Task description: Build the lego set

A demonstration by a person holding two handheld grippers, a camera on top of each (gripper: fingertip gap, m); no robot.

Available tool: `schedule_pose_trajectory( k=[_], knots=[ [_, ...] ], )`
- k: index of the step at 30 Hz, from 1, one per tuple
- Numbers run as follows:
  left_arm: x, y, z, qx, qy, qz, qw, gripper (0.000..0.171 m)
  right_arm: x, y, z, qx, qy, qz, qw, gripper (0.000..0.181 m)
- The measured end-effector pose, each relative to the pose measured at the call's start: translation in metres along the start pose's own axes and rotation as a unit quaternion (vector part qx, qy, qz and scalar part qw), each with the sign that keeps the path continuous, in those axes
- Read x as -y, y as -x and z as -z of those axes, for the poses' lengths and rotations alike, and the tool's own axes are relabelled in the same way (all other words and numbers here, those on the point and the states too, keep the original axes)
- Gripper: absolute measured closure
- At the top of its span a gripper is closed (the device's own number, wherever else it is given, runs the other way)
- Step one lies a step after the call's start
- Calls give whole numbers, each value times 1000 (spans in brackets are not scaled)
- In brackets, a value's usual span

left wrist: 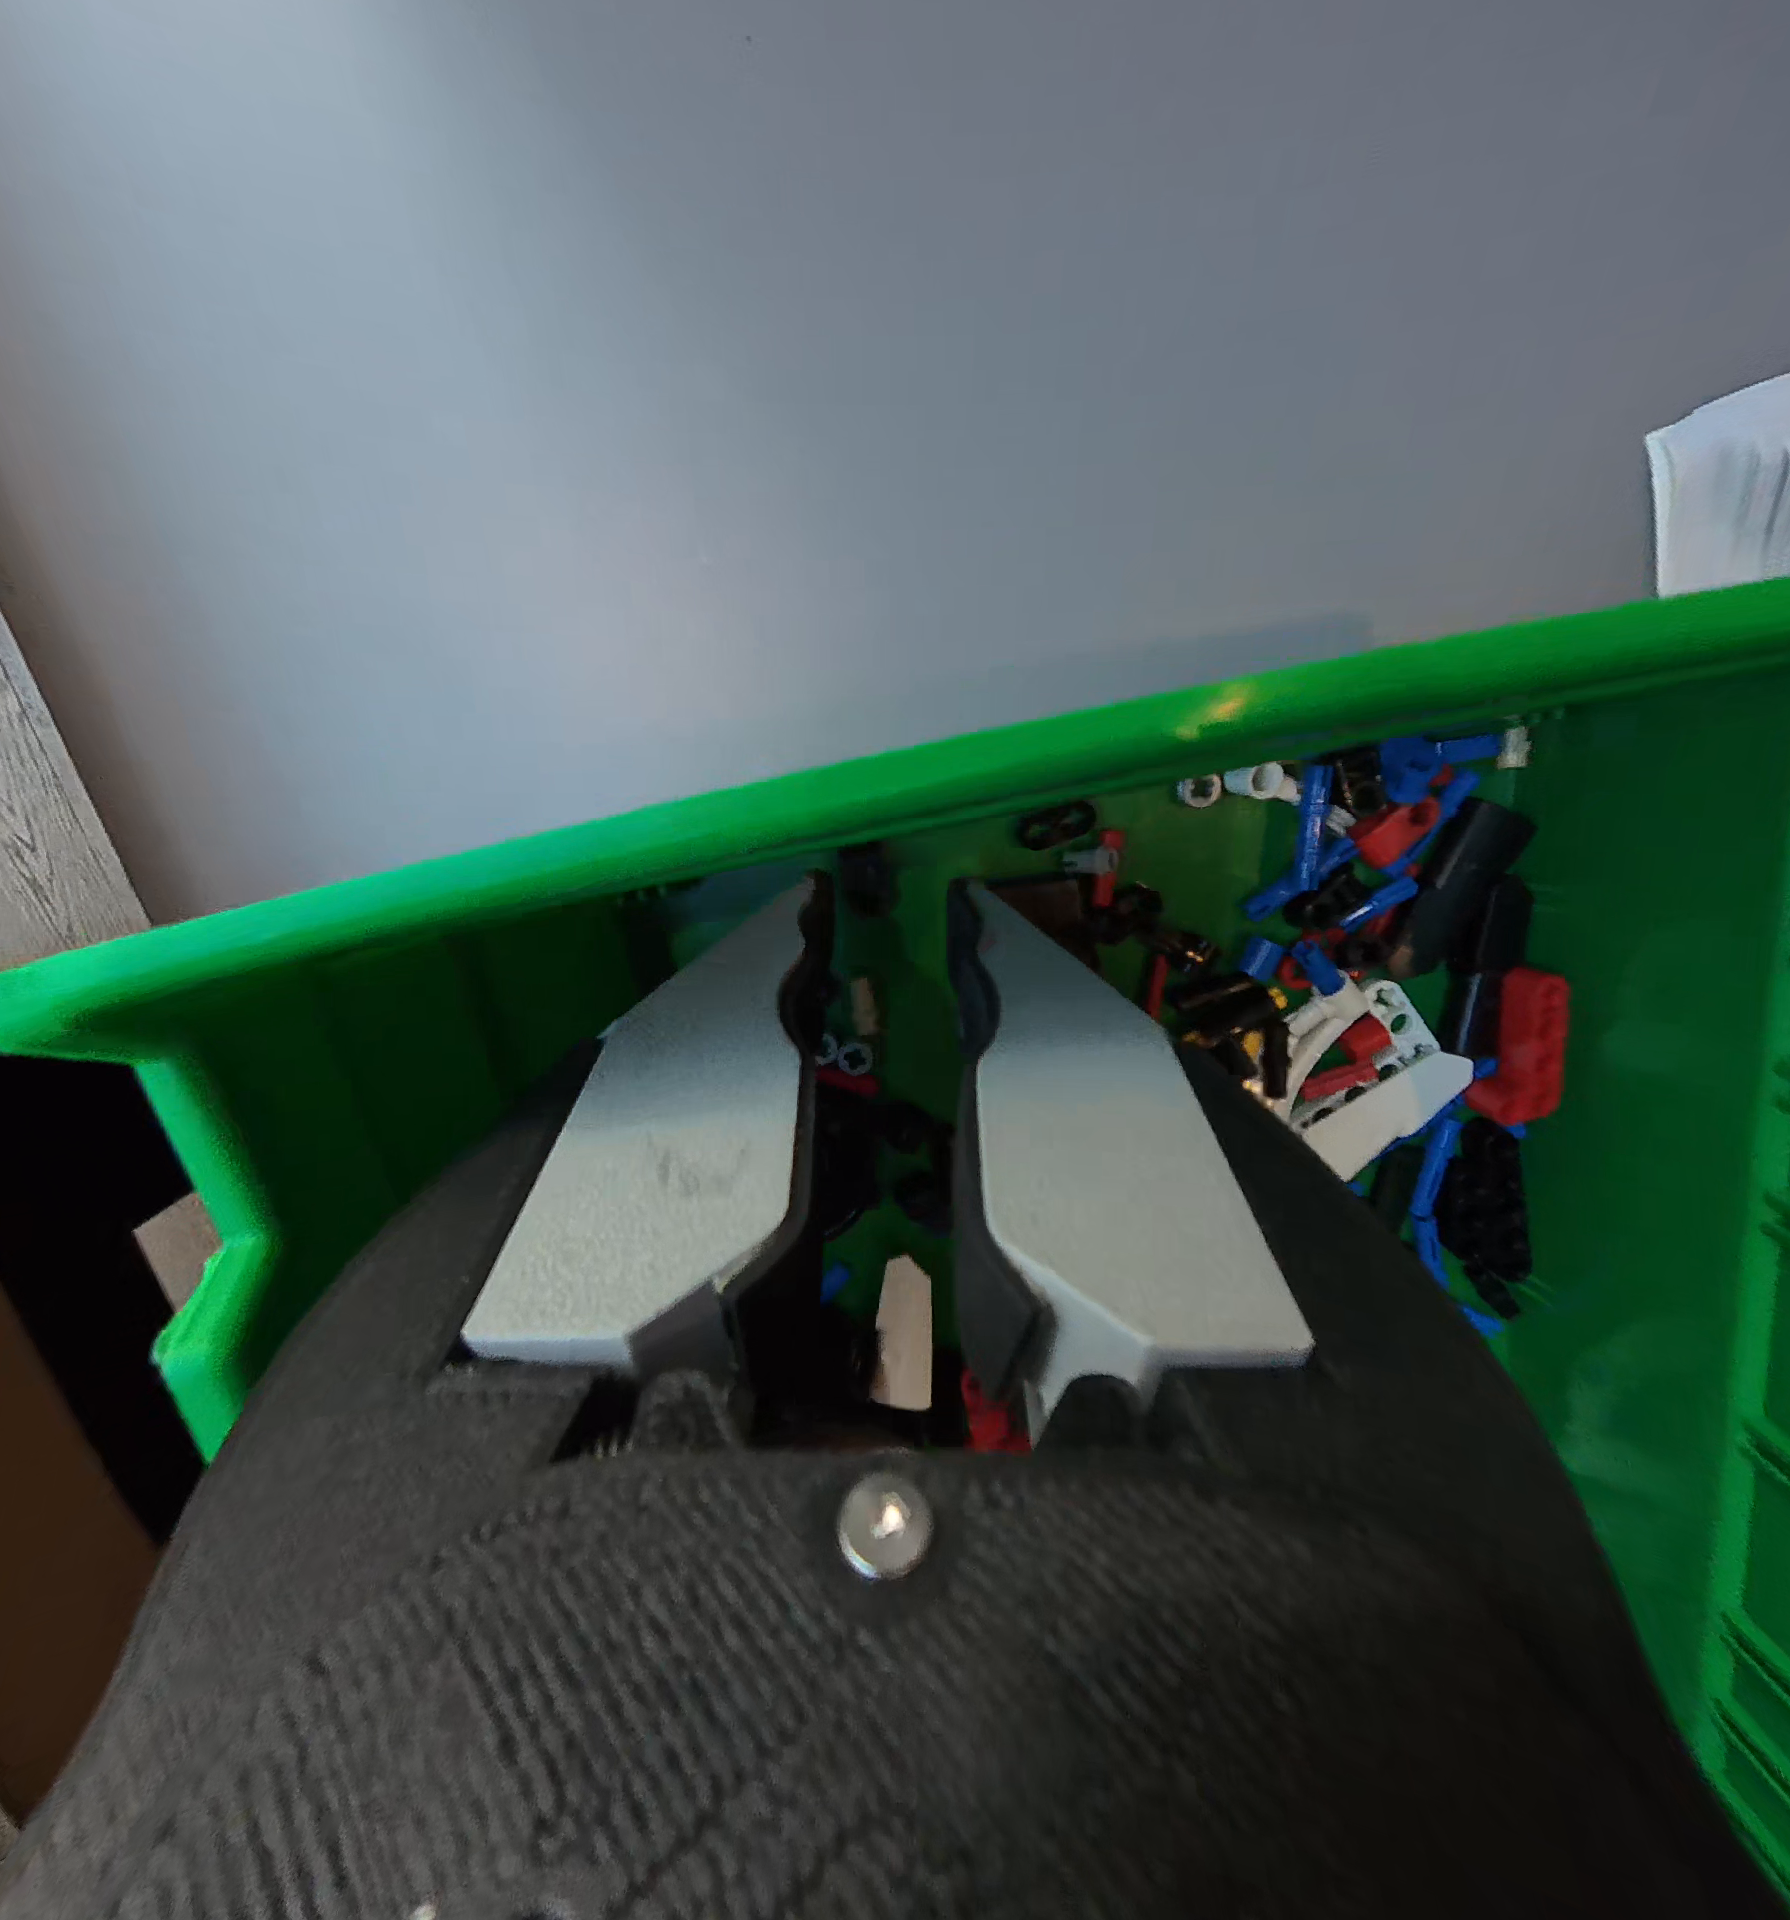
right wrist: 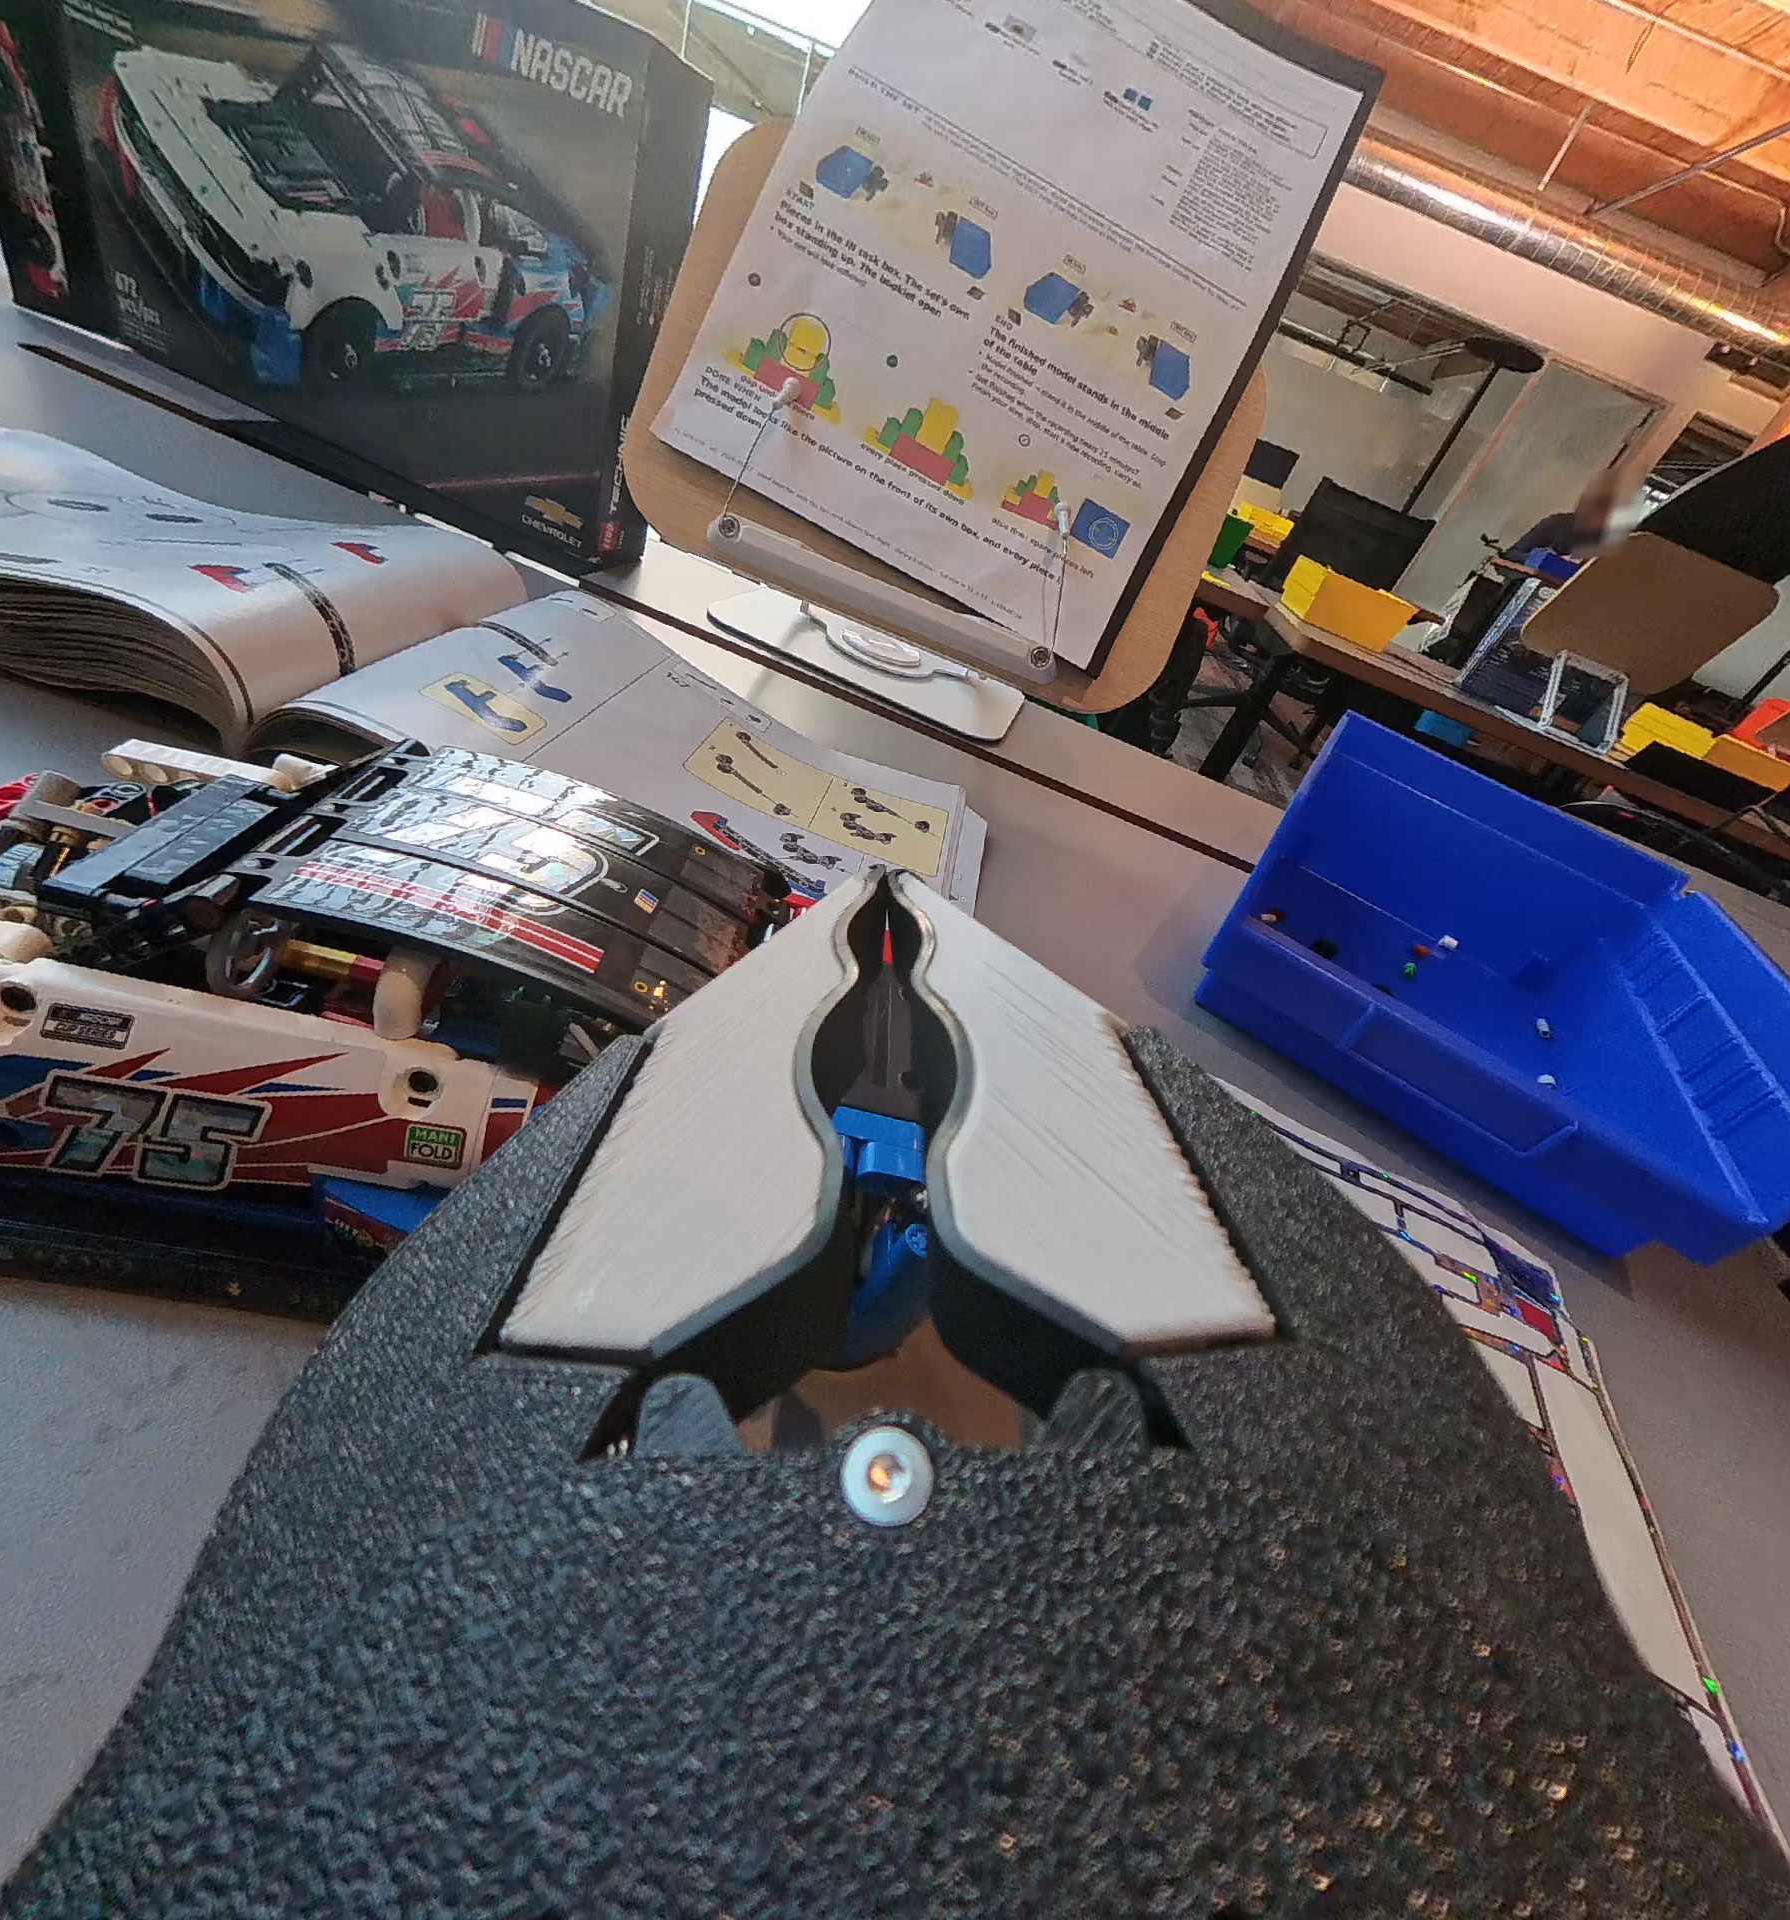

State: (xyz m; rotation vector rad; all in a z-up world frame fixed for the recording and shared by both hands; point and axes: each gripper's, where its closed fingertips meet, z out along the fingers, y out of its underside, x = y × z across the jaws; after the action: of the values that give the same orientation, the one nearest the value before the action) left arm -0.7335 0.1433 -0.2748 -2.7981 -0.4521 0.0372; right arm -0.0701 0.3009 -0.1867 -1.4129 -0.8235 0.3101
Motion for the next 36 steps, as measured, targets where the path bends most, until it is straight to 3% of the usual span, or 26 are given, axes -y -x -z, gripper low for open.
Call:
schedule_pose_trajectory(
  k=[6,16,20,24,27,30,33,36],
  knots=[
    [-2,5,-8,16,9,-10,1000,165,0,0,0,0,0,-1,1000,181],
    [-8,-1,0,12,3,-29,1000,165,-1,1,0,2,3,3,1000,181],
    [-10,-7,27,27,-25,-52,998,166,2,4,0,5,-3,1,1000,181],
    [-5,-35,80,27,-103,-78,991,166,3,4,1,12,-9,-9,1000,181],
    [-7,-89,123,-17,-173,-127,977,166,5,6,1,19,-14,-13,1000,181],
    [-25,-166,150,-79,-203,-203,955,166,7,6,1,24,-20,-18,999,181],
    [-57,-252,157,-146,-204,-284,925,166,9,6,3,27,-29,-25,999,181],
    [-99,-327,139,-195,-172,-362,895,166,12,5,5,29,-38,-30,998,181]
  ],
)
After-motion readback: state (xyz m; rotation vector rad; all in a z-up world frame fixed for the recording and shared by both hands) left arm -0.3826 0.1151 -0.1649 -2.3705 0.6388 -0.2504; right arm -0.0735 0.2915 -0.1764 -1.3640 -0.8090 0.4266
